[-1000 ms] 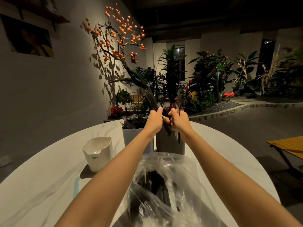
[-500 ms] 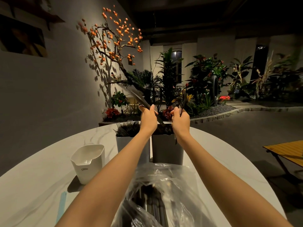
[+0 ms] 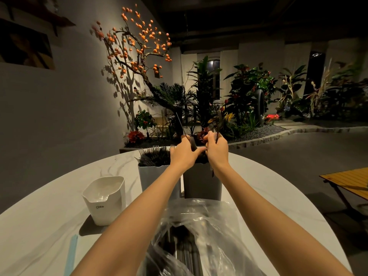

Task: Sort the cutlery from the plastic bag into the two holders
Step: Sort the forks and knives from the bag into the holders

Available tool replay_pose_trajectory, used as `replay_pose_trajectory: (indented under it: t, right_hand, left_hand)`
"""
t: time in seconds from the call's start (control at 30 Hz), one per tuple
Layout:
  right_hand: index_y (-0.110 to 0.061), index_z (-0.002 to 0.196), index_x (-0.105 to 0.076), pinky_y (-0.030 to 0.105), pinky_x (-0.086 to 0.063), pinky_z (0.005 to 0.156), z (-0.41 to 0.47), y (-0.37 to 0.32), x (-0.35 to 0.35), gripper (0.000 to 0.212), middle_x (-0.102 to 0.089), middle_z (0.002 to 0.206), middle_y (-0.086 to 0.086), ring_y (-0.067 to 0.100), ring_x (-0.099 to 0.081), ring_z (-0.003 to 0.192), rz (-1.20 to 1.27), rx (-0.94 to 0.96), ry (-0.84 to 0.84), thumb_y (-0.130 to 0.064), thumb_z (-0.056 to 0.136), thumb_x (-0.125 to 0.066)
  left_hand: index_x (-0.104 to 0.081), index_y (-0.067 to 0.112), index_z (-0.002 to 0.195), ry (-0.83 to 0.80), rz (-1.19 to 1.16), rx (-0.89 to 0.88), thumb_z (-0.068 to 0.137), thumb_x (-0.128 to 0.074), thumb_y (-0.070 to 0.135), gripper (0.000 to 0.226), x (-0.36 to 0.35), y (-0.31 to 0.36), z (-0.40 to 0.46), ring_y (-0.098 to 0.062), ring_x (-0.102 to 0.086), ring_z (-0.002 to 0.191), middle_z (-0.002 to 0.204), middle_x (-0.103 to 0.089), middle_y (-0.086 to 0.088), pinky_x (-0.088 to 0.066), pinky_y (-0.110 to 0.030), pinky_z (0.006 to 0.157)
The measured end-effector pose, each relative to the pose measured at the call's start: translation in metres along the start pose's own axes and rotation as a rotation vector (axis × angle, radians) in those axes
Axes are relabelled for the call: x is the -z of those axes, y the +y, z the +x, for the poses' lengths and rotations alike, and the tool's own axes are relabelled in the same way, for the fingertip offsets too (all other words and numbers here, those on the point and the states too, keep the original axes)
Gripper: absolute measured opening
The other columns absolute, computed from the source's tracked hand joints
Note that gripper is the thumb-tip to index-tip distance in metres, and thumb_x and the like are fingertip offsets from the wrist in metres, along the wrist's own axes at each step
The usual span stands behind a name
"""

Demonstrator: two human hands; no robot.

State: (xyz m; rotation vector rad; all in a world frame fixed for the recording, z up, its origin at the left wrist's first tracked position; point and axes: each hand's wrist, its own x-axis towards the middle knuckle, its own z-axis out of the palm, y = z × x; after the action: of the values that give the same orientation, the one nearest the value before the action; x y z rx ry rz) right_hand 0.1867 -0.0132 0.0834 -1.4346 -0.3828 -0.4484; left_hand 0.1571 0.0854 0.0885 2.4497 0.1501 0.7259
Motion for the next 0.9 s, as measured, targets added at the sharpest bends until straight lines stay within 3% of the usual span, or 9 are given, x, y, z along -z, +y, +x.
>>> replay_pose_trajectory:
  t: [0.1,0.2,0.27,0.37,0.47,0.63,0.77,0.83,0.9]
  right_hand:
    - [-0.021,0.075,-0.053,0.03,-0.039,0.065,-0.001,-0.001,0.0,0.031,-0.049,0.068,-0.001,0.012,-0.047,0.066,0.013,-0.015,0.001,-0.025,0.103,-0.04]
    - [-0.019,0.076,-0.055,0.03,-0.04,0.066,0.0,-0.001,0.0,0.031,-0.051,0.07,0.001,0.013,-0.049,0.069,0.021,-0.015,-0.003,-0.025,0.103,-0.04]
    - [-0.017,0.078,-0.056,0.027,-0.037,0.06,-0.001,-0.001,0.0,0.032,-0.049,0.066,0.0,0.012,-0.046,0.063,0.02,-0.015,-0.01,-0.027,0.103,-0.039]
    - [-0.018,0.078,-0.055,0.025,-0.033,0.055,-0.001,0.0,0.001,0.031,-0.046,0.062,-0.001,0.011,-0.042,0.058,0.014,-0.023,-0.01,-0.028,0.103,-0.039]
    - [-0.016,0.081,-0.056,0.024,-0.034,0.055,-0.002,0.0,0.002,0.03,-0.047,0.063,-0.001,0.01,-0.043,0.058,0.014,-0.033,-0.015,-0.028,0.103,-0.039]
    - [-0.02,0.078,-0.052,0.02,-0.036,0.059,-0.006,0.002,0.007,0.031,-0.049,0.07,-0.004,0.008,-0.046,0.065,0.009,-0.046,-0.011,-0.029,0.104,-0.037]
    - [-0.019,0.078,-0.052,0.023,-0.038,0.064,-0.012,0.002,0.011,0.03,-0.05,0.07,-0.004,0.009,-0.047,0.067,-0.032,-0.004,-0.035,-0.029,0.103,-0.038]
    - [-0.013,0.083,-0.056,0.023,-0.038,0.063,-0.016,-0.001,0.012,0.03,-0.05,0.069,-0.004,0.009,-0.047,0.067,-0.047,0.025,-0.07,-0.027,0.104,-0.038]
    - [-0.01,0.085,-0.057,0.021,-0.038,0.061,-0.019,-0.004,0.012,0.031,-0.051,0.069,-0.004,0.008,-0.048,0.067,-0.089,0.032,-0.121,-0.026,0.104,-0.038]
  left_hand:
    - [-0.029,0.005,0.138,0.012,-0.169,-0.049,0.084,-0.069,0.045,0.077,0.004,-0.003,-0.001,-0.026,-0.056,0.118,0.124,-0.06,-0.004,-0.038,-0.049,0.105]
    - [-0.021,0.01,0.143,0.061,-0.276,-0.093,0.09,-0.06,0.045,0.074,0.006,-0.002,-0.006,-0.02,-0.059,0.105,0.122,-0.056,-0.002,-0.044,-0.036,0.094]
    - [-0.032,0.012,0.139,0.111,-0.382,-0.097,0.099,-0.044,0.043,0.053,0.009,0.003,-0.01,-0.018,-0.058,0.099,0.117,-0.059,-0.001,-0.042,-0.029,0.085]
    - [-0.055,0.011,0.115,0.187,-0.448,-0.145,0.104,-0.032,0.035,0.034,0.012,0.005,-0.01,-0.019,-0.062,0.086,0.102,-0.067,-0.003,-0.047,-0.035,0.077]
    - [-0.064,0.01,0.113,0.218,-0.29,-0.258,0.104,-0.036,0.025,0.033,0.01,-0.001,-0.011,-0.018,-0.064,0.095,0.105,-0.069,-0.003,-0.05,-0.032,0.084]
    - [-0.062,0.017,0.126,0.281,0.201,-0.574,0.101,-0.035,0.032,0.041,0.001,-0.019,-0.018,-0.014,-0.052,0.126,0.127,-0.064,0.001,-0.028,-0.033,0.109]
    - [-0.053,0.023,0.131,0.05,0.444,-0.396,0.104,-0.029,0.031,0.036,0.001,-0.021,-0.024,-0.014,-0.026,0.144,0.138,-0.055,0.002,-0.002,-0.04,0.118]
    - [-0.047,0.022,0.134,-0.008,0.465,-0.364,0.104,-0.028,0.029,0.037,0.003,-0.019,-0.025,-0.015,-0.017,0.147,0.143,-0.049,0.001,0.001,-0.042,0.118]
    - [-0.043,0.018,0.141,-0.013,0.321,-0.347,0.103,-0.03,0.023,0.04,0.004,-0.016,-0.024,-0.017,-0.022,0.145,0.146,-0.045,0.0,-0.005,-0.043,0.118]
